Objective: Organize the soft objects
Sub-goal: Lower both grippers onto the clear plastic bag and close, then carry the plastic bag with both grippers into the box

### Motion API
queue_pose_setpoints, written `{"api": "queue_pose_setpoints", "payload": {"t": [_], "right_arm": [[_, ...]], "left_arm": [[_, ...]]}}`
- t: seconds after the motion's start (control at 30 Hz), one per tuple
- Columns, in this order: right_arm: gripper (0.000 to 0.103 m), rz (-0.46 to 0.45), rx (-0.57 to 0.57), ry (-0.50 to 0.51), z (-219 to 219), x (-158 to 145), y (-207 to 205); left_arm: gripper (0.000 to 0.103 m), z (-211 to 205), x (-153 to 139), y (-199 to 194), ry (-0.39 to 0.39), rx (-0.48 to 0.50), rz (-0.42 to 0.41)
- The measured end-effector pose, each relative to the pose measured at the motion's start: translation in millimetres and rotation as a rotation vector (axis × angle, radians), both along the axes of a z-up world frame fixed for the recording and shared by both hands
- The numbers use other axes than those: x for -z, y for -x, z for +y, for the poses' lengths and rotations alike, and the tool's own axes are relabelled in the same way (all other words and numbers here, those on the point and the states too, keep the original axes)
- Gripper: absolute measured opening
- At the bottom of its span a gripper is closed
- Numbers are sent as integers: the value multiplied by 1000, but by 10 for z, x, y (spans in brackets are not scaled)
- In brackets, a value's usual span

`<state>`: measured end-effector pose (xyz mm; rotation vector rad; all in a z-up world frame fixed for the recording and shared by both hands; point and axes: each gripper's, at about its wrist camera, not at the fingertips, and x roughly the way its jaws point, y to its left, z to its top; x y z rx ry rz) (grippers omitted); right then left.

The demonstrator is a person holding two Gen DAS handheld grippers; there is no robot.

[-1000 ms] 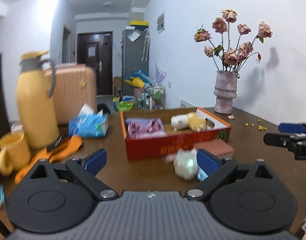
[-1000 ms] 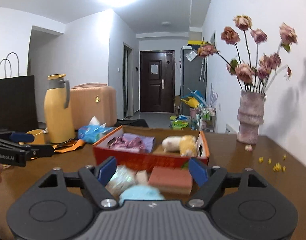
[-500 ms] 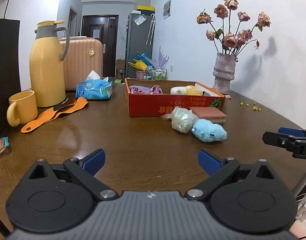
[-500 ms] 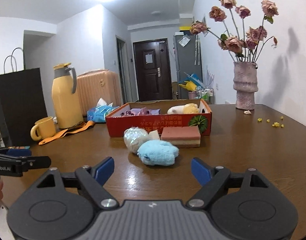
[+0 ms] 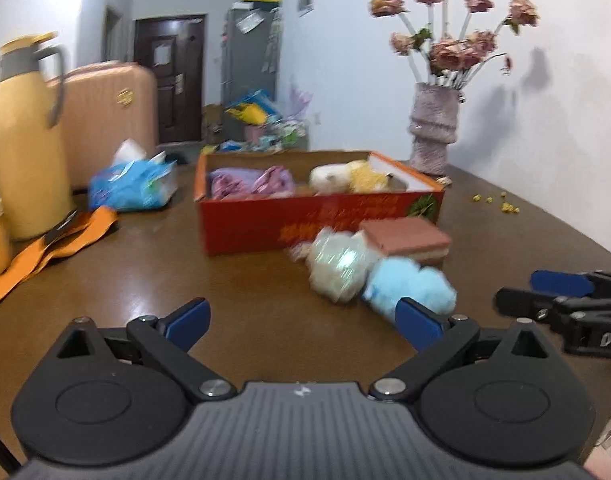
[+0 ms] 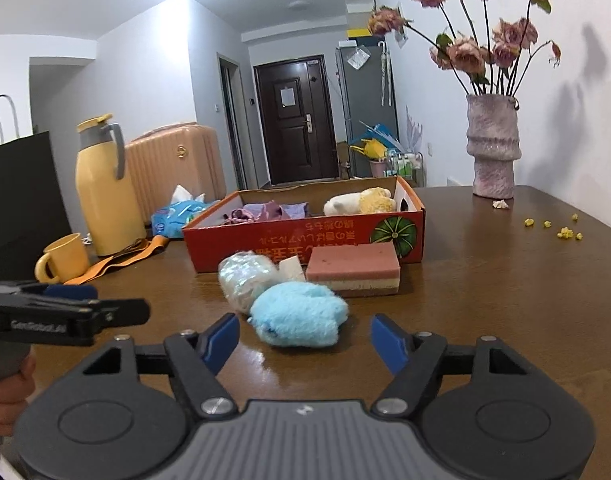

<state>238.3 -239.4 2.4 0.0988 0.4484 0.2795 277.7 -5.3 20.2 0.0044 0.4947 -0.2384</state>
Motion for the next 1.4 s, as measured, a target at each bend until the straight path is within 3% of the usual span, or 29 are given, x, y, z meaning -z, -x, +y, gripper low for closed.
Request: {"api": "queue_pose_setpoints", "payload": {"t": [0.07,0.17,0.2,0.3,0.33,0.4,0.53,0.7,0.77,0.9,1.03,1.1,1.13,1.23,1.27,1.33,1.4], "right_arm": [[68,10,11,-4,7,1,-139],[61,13,43,22,51,-7,-362],[60,15,41,19,61,-9,-427],[57,29,10,-26,96,-1,-637],[56,33,-1,-37,118,6,-705],[56,33,-15,-33,219,26,-842],[52,51,-61,-34,440,82,-1070],[37,125,-107,-68,641,206,-1316],[17,144,-122,-86,687,251,-1378],[5,168,-160,-132,733,278,-1383],[2,128,-183,-93,753,167,-1144],[2,113,-202,-61,760,130,-961],[2,111,-214,-48,754,130,-855],[4,143,-232,-46,722,185,-589],[10,152,-229,-50,710,211,-512],[13,159,-220,-51,679,239,-390],[13,152,-215,-51,620,225,-310]], "left_arm": [[98,-77,3,-193,4,27,0],[78,-150,13,-496,0,21,29],[69,-144,14,-608,19,29,40],[59,-100,41,-931,101,71,89],[56,-86,72,-1028,118,84,116],[32,-52,159,-1173,145,101,190],[14,94,329,-1242,254,134,313],[9,212,432,-1104,258,109,318],[7,259,452,-1079,262,101,326],[6,295,385,-993,268,89,297],[13,385,270,-782,296,72,217],[36,399,254,-694,291,77,223],[40,400,258,-650,293,80,232],[42,355,278,-502,311,133,241],[42,336,285,-461,315,145,240],[36,285,312,-431,317,159,254],[9,238,361,-440,307,166,266]]}}
